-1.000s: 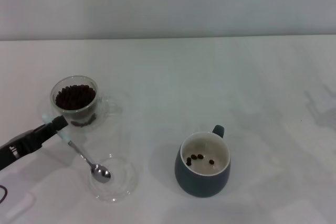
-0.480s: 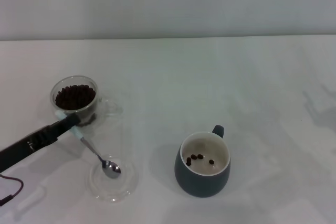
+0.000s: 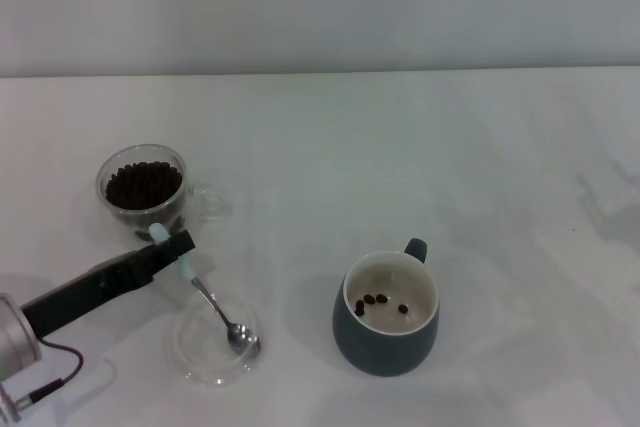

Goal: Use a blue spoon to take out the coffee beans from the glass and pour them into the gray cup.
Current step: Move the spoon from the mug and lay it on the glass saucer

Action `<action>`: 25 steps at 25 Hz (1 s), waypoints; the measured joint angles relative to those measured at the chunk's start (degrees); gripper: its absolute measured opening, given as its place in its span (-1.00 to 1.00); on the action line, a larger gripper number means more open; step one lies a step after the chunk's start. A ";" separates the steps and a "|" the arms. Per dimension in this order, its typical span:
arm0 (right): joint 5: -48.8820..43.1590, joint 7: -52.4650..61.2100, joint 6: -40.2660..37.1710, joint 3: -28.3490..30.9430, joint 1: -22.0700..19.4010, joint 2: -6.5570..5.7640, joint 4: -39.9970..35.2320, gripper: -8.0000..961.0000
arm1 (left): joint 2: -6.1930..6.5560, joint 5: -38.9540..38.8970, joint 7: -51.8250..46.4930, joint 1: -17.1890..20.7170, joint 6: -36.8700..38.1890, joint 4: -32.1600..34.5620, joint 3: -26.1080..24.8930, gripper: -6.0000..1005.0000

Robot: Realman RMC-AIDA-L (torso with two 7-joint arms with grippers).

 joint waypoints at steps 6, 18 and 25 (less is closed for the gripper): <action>0.00 0.00 0.00 0.00 -0.01 0.00 0.01 0.11 | -0.25 0.63 0.29 0.35 -0.13 -0.27 -0.03 -0.68; -0.44 0.00 -0.33 -0.17 -0.13 0.00 0.00 0.11 | -0.27 0.23 0.25 1.77 -0.20 -0.36 -0.66 -0.51; -0.44 0.00 -0.48 -0.17 -0.18 0.00 0.00 0.11 | -0.26 0.07 -0.01 2.74 -0.77 -0.39 -1.51 -0.28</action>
